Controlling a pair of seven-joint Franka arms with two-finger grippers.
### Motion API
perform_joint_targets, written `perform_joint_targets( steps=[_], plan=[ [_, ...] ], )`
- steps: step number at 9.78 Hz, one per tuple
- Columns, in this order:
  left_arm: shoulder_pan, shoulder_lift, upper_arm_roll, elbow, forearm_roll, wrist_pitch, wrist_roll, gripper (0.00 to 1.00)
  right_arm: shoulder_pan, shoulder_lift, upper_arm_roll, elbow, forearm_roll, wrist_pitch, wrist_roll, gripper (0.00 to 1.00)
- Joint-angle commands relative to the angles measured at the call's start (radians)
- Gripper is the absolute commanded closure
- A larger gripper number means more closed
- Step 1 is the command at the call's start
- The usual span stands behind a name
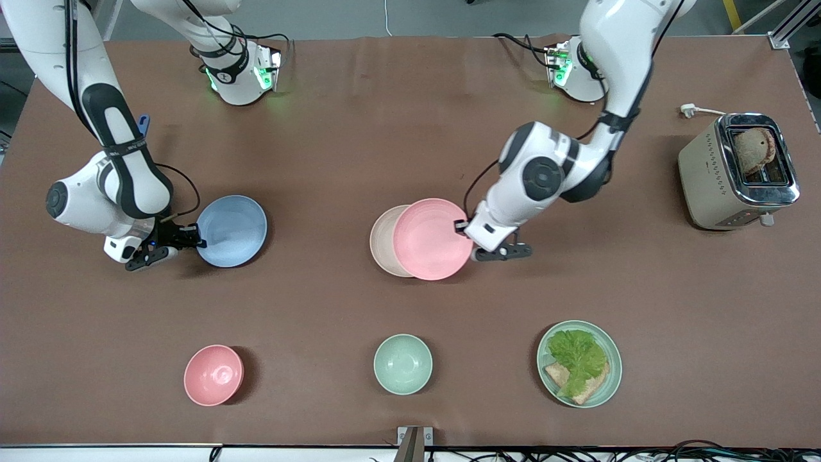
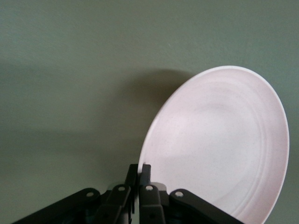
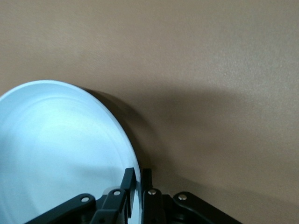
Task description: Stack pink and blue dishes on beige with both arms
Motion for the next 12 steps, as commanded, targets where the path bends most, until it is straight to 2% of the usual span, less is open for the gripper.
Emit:
perform_joint_targets(
  steps=[1,3,4,5,6,7,8,9,10,11,12],
  plan=[
    [-0.033,0.038,0.009,-0.054,0.019,0.117,-0.014,1.00,0.001,-0.010,-0.048,0.087,0.025,-0.178,-0.007,1.00],
    [-0.060,0.052,0.010,-0.068,0.019,0.155,-0.014,1.00,0.004,-0.013,-0.103,0.210,0.023,-0.388,0.004,1.00],
    [-0.060,0.064,0.010,-0.066,0.019,0.175,-0.013,0.99,0.006,-0.025,-0.112,0.276,0.017,-0.491,0.072,1.00],
    [-0.060,0.089,0.010,-0.062,0.019,0.203,-0.013,0.92,0.009,-0.037,-0.113,0.326,0.013,-0.572,0.147,1.00],
    [-0.060,0.094,0.010,-0.060,0.019,0.211,-0.014,0.72,0.021,-0.049,-0.108,0.363,0.013,-0.626,0.228,1.00],
    [-0.054,0.091,0.009,-0.065,0.019,0.209,-0.017,0.33,0.052,-0.069,-0.103,0.373,0.013,-0.642,0.317,1.00],
    [-0.044,0.075,0.010,-0.062,0.019,0.202,-0.019,0.00,0.092,-0.094,-0.100,0.373,0.013,-0.642,0.414,1.00],
    [-0.031,0.040,0.022,-0.057,0.019,0.179,-0.013,0.00,0.130,-0.108,-0.087,0.373,0.014,-0.636,0.507,1.00],
    [0.022,-0.013,0.027,-0.046,0.021,0.121,-0.008,0.00,0.142,-0.116,-0.036,0.373,0.014,-0.624,0.604,1.00],
    [0.089,-0.062,0.027,-0.021,0.036,0.040,0.010,0.00,0.141,-0.119,0.033,0.370,0.014,-0.587,0.690,0.99],
    [0.161,-0.107,0.022,0.027,0.132,-0.054,0.039,0.00,0.143,-0.119,0.103,0.367,0.014,-0.538,0.802,1.00]
  ],
)
